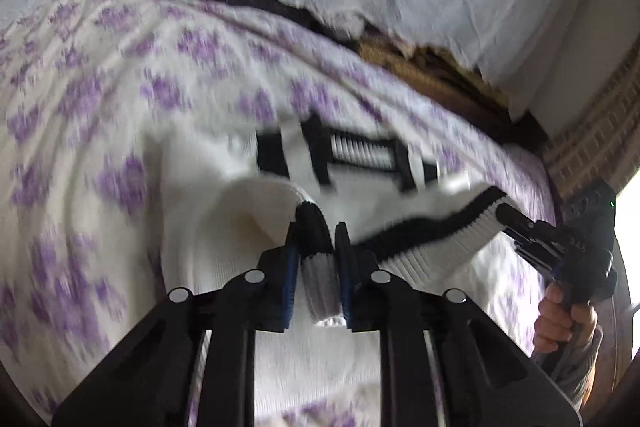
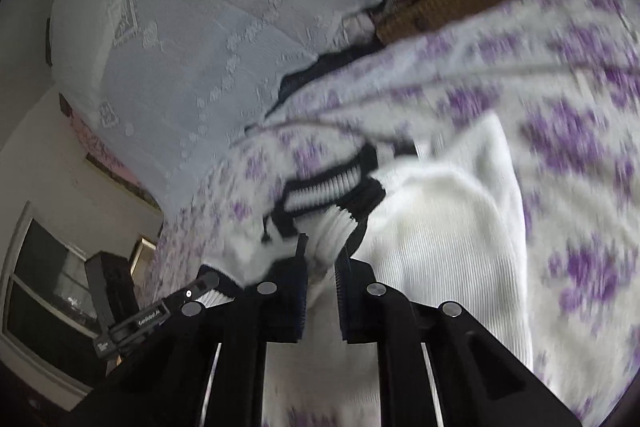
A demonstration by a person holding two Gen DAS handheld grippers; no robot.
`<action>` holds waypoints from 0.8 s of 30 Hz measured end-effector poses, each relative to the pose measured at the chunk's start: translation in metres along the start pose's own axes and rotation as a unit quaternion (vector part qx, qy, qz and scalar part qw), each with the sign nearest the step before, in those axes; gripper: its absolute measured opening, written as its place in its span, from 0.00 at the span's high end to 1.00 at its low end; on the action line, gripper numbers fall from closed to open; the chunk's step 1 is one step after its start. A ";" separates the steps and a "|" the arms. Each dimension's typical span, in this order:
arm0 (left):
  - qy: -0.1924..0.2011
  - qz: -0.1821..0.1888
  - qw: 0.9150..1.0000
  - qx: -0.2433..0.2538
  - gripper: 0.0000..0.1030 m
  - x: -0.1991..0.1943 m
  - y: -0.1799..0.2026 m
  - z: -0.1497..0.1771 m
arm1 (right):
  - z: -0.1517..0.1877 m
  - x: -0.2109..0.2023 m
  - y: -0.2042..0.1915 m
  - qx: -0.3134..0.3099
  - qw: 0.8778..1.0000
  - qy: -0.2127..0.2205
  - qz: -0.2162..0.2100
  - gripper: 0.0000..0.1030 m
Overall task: Fold small clothes
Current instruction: 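Lift the hem with both grippers and fold it up toward the collar, then open both grippers and lift them off the folded sweater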
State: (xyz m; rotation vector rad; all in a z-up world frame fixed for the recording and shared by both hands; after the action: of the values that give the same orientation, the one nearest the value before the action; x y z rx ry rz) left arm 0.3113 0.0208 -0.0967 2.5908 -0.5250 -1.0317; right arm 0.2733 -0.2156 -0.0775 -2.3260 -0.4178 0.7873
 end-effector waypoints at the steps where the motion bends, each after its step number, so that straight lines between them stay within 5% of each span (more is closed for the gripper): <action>1: 0.014 -0.015 1.000 -0.006 0.84 0.003 -0.004 -0.013 | -0.013 0.005 0.001 0.005 1.000 0.012 -0.002 0.88; 3: 0.038 -0.055 0.998 -0.008 0.75 0.011 -0.018 -0.033 | -0.032 0.023 0.006 0.025 0.999 0.025 -0.011 0.84; 4: 0.053 -0.087 0.995 -0.010 0.47 0.015 -0.027 -0.041 | -0.041 0.034 0.015 0.043 0.998 0.034 -0.011 0.75; 5: 0.075 -0.143 0.987 -0.015 0.16 0.019 -0.045 -0.049 | -0.046 0.043 0.025 0.059 0.997 0.043 -0.006 0.42; 6: 0.092 -0.177 0.980 -0.020 0.09 0.020 -0.058 -0.053 | -0.052 0.050 0.042 0.082 0.995 0.059 0.009 0.24; 7: 0.104 -0.190 0.976 -0.025 0.09 0.021 -0.066 -0.055 | -0.055 0.053 0.052 0.094 0.993 0.075 0.012 0.24; 13: 0.089 -0.132 0.987 -0.023 0.12 0.029 -0.059 -0.049 | -0.061 0.037 0.055 0.065 0.992 0.103 0.017 0.40; 19: 0.098 -0.065 0.991 0.058 0.10 0.020 0.008 -0.043 | -0.031 0.065 -0.003 -0.051 0.998 0.047 0.002 0.48; 22: 0.055 -0.157 0.981 0.098 0.07 0.059 -0.010 -0.039 | -0.016 0.088 0.015 -0.081 0.995 0.020 0.057 0.45; 24: -0.018 -0.208 0.977 0.045 0.07 0.090 -0.057 -0.026 | -0.018 0.098 0.049 -0.032 0.997 0.007 0.077 0.57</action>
State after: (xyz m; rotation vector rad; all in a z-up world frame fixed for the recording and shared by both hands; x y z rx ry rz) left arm 0.4027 0.0361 -0.1549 2.8371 -0.0305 -1.2048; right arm 0.3643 -0.2141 -0.1406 -2.4437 -0.2634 0.8420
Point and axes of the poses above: each gripper's, at about its wrist camera, not at the fingertips, and x roughly the way its jaws point, y to its right, z to its underside, the point moved 10 cm from there along x, roughly the way its jaws point, and after that the axes turned 7 degrees about y, right-handed, at the moved point
